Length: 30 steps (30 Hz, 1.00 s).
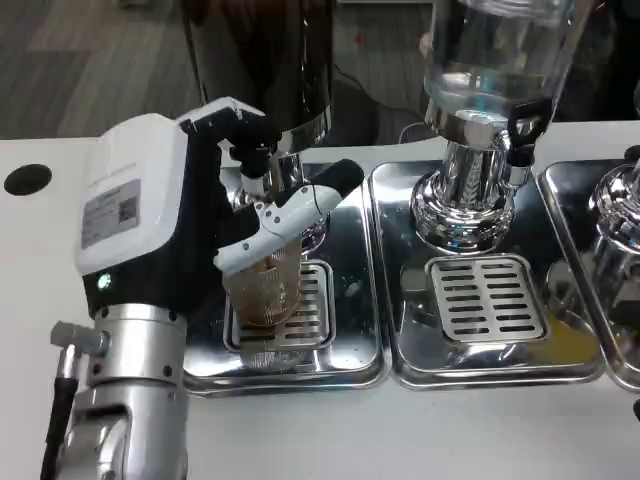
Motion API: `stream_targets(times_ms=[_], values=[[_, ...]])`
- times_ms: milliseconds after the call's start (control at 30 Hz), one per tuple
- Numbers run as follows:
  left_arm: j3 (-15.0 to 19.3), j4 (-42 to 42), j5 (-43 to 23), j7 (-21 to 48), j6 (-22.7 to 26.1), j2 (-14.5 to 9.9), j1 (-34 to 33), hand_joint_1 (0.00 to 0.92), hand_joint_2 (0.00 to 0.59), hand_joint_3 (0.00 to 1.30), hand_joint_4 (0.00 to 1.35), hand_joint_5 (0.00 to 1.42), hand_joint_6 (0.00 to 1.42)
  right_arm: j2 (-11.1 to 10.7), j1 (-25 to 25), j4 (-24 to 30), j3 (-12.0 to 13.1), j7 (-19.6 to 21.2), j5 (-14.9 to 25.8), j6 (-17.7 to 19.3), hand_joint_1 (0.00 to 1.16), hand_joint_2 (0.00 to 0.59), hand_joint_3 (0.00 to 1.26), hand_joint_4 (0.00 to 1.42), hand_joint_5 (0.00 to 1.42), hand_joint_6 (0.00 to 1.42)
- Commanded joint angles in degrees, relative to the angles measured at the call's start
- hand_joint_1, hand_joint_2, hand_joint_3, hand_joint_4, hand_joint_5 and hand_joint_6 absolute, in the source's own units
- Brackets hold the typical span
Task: Grasp the cup under the faucet to collect the drink, then remove the cup.
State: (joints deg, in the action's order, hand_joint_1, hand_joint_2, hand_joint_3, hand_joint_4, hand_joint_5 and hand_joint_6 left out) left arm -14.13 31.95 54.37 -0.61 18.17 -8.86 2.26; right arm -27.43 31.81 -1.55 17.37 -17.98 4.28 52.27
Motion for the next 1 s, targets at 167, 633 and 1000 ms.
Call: stream_targets(times_ms=[167,633,1000], values=[[-0.23,-0.35,-0.23,1.06,-0.51,0.22,2.19,0.039,0.043,0.58,0.59,0.99,1.11,-0.63,0.31,1.92,1.06,-0.59,0.72,-0.86,0.6,0.347,0.31,0.22,0.21,0.12],[-0.53,-0.06,0.16,1.07,-0.82,0.64,2.76,0.041,0.047,0.58,0.6,0.99,1.1,-0.71,0.6,2.53,1.63,-0.8,-0.44,-0.38,0.6,0.345,0.31,0.22,0.21,0.12],[-0.7,0.4,0.22,1.09,-0.9,0.98,3.42,0.042,0.048,0.58,0.6,0.99,1.1,-0.74,0.94,2.83,1.6,-1.02,-0.3,-0.3,0.6,0.344,0.31,0.22,0.21,0.12]])
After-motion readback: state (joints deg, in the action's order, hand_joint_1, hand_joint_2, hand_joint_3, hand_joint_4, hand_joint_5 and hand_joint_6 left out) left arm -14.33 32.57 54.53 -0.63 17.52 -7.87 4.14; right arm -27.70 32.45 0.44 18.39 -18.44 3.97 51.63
